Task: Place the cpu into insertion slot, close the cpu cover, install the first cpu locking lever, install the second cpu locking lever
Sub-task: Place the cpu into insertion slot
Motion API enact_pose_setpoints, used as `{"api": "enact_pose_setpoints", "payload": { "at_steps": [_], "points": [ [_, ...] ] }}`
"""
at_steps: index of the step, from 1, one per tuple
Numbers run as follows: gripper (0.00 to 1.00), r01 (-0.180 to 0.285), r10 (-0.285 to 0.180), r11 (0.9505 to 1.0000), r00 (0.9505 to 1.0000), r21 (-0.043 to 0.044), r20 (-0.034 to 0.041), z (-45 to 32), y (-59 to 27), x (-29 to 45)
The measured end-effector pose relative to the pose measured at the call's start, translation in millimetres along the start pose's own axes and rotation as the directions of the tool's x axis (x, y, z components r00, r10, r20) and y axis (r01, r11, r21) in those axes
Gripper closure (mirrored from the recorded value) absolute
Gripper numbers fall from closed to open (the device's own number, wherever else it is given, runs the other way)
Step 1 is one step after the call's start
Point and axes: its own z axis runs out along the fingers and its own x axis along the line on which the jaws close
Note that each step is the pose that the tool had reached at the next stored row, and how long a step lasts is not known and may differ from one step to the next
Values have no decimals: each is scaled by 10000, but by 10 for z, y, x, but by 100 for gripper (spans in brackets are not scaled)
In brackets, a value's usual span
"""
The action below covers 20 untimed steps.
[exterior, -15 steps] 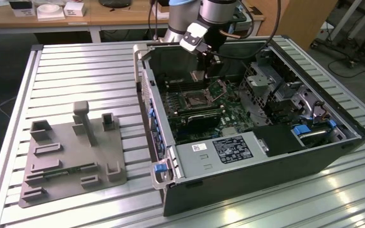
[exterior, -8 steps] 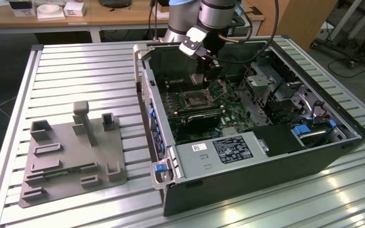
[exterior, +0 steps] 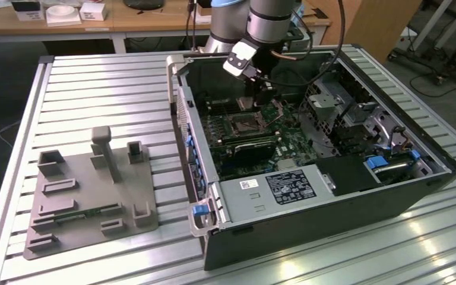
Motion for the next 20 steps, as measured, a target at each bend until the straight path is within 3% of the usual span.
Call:
{"api": "enact_pose_setpoints", "payload": {
  "at_steps": [20],
  "points": [
    [46, -3, 3, 10000, 10000, 25, -25, 360, -3, -5]
  ]
}}
